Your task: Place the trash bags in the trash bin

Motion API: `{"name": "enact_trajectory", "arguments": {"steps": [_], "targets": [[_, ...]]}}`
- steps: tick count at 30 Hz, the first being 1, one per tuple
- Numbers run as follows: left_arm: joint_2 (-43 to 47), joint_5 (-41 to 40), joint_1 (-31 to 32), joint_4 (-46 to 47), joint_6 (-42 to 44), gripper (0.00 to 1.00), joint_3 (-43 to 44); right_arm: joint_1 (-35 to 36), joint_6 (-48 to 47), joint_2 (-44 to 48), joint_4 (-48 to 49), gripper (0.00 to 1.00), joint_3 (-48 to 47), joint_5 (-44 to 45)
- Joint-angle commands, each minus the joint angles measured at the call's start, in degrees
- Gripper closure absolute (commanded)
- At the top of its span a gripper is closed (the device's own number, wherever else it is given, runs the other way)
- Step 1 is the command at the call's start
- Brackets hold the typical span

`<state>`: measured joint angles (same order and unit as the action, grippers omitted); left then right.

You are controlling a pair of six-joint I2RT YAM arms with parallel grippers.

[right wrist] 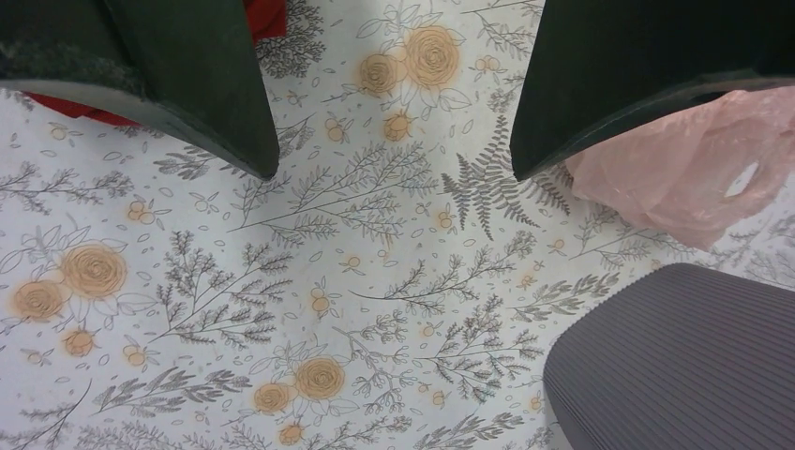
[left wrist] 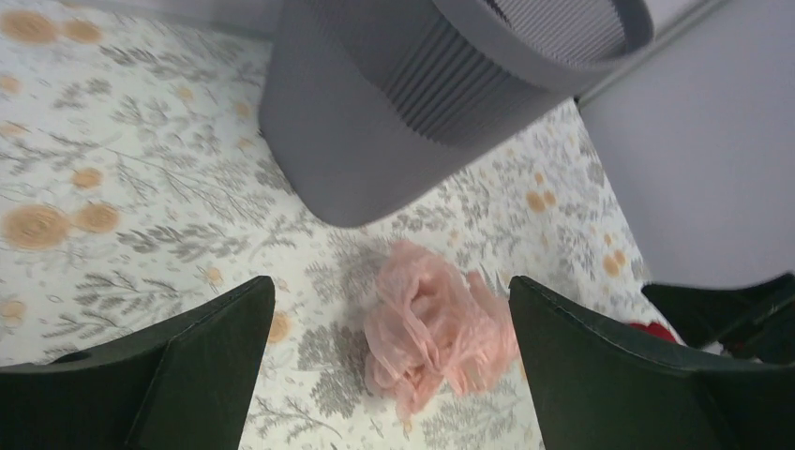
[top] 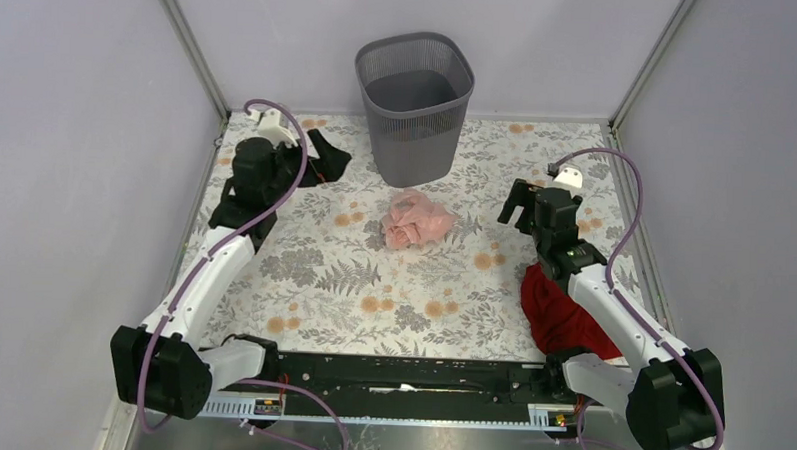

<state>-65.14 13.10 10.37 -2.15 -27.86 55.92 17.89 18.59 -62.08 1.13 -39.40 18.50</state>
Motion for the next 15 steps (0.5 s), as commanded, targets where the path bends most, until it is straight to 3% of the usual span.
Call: {"name": "enact_trajectory", "arguments": {"steps": [1, 6, 15], "targets": [[-0.86, -0.88, 3.63, -0.1, 2.74, 0.01, 2.61, 0.21, 5.86, 0.08, 1.15, 0.0, -1.59, 0.24], [-2.05, -1.08, 6.74, -1.26, 3.77, 0.01, 3.29, 0.21, 13.22, -2.64, 0.51, 0.0, -3.52, -3.55], [-6.39, 1.96, 10.4, -3.84, 3.59, 0.01, 5.23, 0.21, 13.87, -12.58, 12.99, 0.0, -2.77, -34.1]]}}
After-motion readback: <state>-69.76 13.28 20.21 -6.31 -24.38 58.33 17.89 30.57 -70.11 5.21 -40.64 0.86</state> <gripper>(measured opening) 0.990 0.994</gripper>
